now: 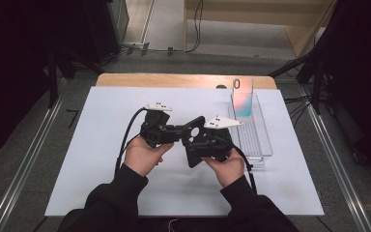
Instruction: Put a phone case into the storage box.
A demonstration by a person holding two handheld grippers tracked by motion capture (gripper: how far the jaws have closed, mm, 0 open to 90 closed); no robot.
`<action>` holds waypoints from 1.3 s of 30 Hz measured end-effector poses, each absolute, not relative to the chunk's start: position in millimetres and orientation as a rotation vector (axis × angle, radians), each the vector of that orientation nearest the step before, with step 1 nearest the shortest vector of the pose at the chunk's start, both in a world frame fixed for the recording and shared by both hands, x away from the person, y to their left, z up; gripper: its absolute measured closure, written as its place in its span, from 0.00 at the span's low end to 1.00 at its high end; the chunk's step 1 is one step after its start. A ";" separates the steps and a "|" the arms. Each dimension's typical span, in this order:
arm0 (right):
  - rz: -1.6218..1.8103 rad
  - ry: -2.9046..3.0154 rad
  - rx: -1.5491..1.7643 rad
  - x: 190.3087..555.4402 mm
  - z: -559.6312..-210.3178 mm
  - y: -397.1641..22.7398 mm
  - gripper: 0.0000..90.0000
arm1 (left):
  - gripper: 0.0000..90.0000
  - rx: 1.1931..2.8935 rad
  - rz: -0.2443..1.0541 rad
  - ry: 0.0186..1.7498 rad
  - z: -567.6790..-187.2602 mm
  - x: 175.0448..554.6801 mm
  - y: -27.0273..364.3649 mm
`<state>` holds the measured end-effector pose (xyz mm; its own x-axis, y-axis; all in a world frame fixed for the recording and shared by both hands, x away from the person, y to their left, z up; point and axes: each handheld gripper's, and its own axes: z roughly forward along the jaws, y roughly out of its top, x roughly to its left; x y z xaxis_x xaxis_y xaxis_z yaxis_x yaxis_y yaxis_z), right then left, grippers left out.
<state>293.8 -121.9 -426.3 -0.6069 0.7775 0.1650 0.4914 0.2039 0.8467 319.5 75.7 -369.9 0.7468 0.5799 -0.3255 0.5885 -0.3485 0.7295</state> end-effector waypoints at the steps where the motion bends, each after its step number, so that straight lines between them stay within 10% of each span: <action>1: 1.360 2.186 1.195 293.7 -425.7 -121.8 0.14 | 0.84 2.034 -0.010 0.883 -369.2 319.0 75.7; 14: 1.361 2.197 1.217 295.8 -426.3 -132.4 0.14 | 0.38 2.055 -0.028 0.801 -365.4 317.9 89.2; 39: 1.503 2.393 1.051 299.8 -404.2 -173.6 0.14 | 0.31 2.099 0.013 0.551 -405.7 309.3 139.2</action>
<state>299.8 -173.6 -404.2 -0.7499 0.6143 0.2455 0.4879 0.2630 0.8323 309.3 139.2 -405.7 0.8991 0.3891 -0.2004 0.3790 -0.4632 0.8011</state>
